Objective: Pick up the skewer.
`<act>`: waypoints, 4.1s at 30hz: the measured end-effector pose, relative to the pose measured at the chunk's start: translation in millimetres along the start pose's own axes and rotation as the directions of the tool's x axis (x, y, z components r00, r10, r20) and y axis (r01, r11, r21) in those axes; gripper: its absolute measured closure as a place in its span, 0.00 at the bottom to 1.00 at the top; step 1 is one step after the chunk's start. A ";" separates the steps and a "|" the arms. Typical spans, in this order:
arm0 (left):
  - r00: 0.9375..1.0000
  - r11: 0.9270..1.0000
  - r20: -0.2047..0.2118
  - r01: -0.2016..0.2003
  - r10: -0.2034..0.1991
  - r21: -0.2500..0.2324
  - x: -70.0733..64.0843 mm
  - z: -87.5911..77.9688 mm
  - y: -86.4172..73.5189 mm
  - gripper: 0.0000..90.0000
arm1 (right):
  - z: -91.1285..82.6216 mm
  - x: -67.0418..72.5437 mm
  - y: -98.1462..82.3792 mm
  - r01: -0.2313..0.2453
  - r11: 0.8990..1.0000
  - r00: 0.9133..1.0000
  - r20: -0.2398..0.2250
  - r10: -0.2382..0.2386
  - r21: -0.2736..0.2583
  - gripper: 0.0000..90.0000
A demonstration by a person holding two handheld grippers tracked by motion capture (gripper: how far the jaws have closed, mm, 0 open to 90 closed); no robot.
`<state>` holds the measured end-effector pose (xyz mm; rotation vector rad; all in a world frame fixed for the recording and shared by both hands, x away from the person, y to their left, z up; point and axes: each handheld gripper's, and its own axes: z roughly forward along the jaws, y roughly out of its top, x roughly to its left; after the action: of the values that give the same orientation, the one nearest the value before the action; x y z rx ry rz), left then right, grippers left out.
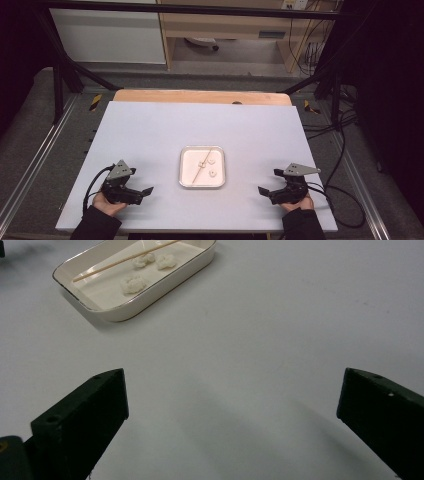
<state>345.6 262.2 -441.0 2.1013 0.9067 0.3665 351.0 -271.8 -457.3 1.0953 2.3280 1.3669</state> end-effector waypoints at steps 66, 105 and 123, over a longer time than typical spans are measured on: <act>1.000 0.995 -0.001 -0.026 0.026 0.100 -79.2 80.5 95.4 0.26 | 3.1 1.3 -0.4 0.026 0.999 1.000 0.005 -0.026 0.039 0.02; 0.995 0.988 -0.099 0.033 -0.017 0.154 -106.3 117.1 92.1 0.96 | 3.4 1.9 -0.2 0.034 0.999 0.999 0.002 -0.034 0.038 0.02; 0.996 0.996 -0.091 0.023 -0.016 0.083 -103.3 102.1 90.4 0.98 | 3.6 3.0 0.4 0.042 0.998 0.999 0.003 -0.043 0.043 0.02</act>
<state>370.5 93.1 -431.9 2.1657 1.0103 0.4223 351.0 -267.2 -458.4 1.0533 2.3742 1.3040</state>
